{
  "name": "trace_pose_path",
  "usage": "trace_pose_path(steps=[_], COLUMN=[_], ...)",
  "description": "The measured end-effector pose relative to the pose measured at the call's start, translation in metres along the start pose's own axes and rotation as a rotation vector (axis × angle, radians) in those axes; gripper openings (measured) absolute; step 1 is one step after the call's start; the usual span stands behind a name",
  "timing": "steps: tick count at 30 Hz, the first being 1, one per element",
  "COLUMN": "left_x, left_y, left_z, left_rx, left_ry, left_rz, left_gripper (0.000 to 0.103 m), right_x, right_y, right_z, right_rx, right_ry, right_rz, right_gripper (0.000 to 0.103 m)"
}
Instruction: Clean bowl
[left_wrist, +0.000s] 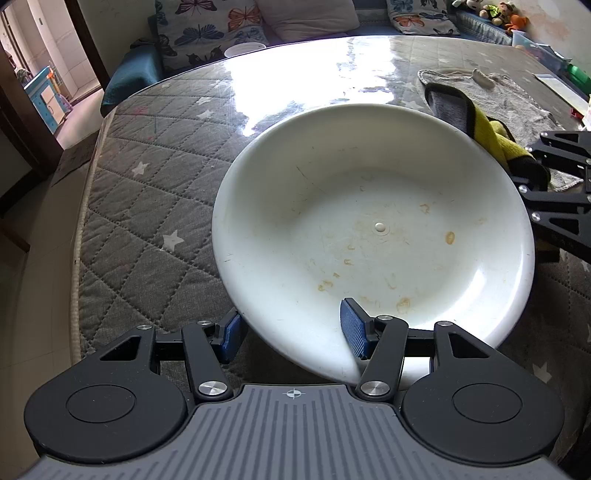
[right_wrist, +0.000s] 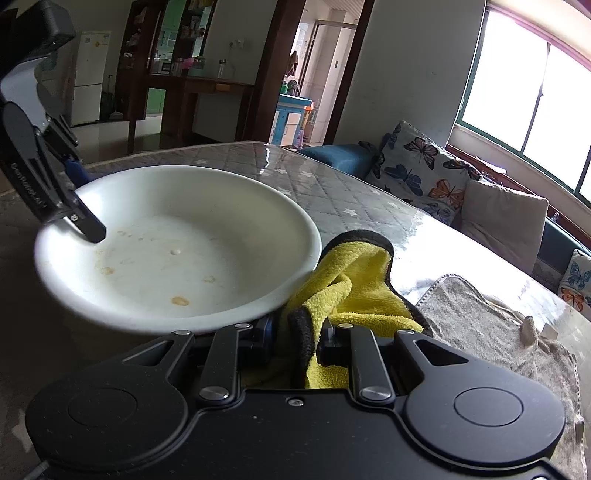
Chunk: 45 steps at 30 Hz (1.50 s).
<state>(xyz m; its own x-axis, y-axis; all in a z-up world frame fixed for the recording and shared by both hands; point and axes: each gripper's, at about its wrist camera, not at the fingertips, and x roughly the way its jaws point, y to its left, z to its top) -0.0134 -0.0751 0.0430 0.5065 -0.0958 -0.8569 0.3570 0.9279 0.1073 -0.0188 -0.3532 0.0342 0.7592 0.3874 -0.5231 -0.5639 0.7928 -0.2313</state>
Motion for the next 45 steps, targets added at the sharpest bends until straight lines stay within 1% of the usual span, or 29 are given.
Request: trace_pose_path(steps=[10, 20, 23, 28, 31, 37, 45], left_x=[0.0, -0.009, -0.015, -0.024, -0.028, -0.031, -0.033], left_y=[-0.002, -0.009, -0.008, -0.008, -0.012, -0.011, -0.006], left_z=[0.002, -0.001, -0.004, -0.01, -0.013, -0.018, -0.025], left_rx=[-0.018, -0.029, -0.059, -0.143, -0.186, -0.357, -0.511], left_ry=[0.002, -0.006, -0.012, -0.017, -0.022, -0.007, 0.004], left_rz=[0.014, 0.071, 0.076, 0.052, 0.052, 0.048, 0.031], left_gripper=[0.059, 0.059, 0.059, 0.059, 0.06, 0.063, 0.068], right_x=[-0.005, -0.019, -0.022, -0.026, -0.029, -0.036, -0.045], right_y=[0.0, 0.008, 0.009, 0.011, 0.014, 0.019, 0.029], right_z=[-0.006, -0.01, -0.01, -0.01, -0.012, -0.013, -0.018], right_rx=[-0.022, -0.029, -0.021, -0.014, -0.011, -0.019, -0.041], right_ry=[-0.015, -0.022, -0.024, -0.029, -0.031, -0.035, -0.044], right_rz=[0.043, 0.054, 0.055, 0.056, 0.056, 0.058, 0.07], right_gripper=[0.022, 0.022, 0.022, 0.022, 0.022, 0.022, 0.022])
